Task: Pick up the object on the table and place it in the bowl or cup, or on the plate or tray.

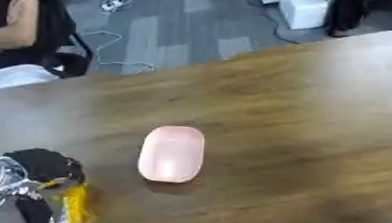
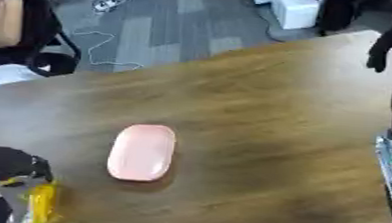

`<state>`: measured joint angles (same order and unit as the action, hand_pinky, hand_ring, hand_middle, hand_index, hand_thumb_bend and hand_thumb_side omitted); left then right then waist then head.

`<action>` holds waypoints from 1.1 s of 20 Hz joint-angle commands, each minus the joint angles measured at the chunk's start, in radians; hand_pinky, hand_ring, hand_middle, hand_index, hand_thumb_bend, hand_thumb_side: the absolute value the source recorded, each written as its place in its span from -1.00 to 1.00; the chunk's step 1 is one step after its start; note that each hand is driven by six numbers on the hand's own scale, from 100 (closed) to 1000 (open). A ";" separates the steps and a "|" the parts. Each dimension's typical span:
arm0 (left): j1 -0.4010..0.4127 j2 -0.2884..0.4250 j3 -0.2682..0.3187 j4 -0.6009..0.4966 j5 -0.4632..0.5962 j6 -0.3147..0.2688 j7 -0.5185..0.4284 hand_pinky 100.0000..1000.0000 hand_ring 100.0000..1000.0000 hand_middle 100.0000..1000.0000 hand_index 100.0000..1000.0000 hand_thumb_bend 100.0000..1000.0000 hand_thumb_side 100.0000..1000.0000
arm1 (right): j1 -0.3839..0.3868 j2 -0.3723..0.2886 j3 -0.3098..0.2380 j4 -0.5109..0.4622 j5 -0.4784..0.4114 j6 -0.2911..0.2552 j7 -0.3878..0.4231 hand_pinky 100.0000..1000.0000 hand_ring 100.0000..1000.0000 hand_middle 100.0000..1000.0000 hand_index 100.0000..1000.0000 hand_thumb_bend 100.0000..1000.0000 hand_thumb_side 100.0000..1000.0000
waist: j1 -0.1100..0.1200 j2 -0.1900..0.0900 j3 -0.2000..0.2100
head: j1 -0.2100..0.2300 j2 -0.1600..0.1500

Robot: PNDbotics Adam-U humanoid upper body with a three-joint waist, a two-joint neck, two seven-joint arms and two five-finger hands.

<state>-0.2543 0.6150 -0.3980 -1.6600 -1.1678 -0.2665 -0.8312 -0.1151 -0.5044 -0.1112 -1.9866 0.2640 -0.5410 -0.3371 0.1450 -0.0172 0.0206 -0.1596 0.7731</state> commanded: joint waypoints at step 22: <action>0.079 -0.077 0.078 -0.144 -0.199 0.128 -0.048 0.08 0.38 0.51 0.60 0.78 -0.22 | -0.017 -0.026 -0.009 -0.013 -0.003 0.000 -0.006 -1.00 -0.67 -0.47 0.48 -1.00 1.00 | -0.010 -0.005 0.004 | -0.020 -0.003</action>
<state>-0.1716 0.5171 -0.3276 -1.7948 -1.3537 -0.1409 -0.8859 -0.1158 -0.5044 -0.1117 -1.9866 0.2634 -0.5406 -0.3390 0.1446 -0.0172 0.0226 -0.1769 0.7731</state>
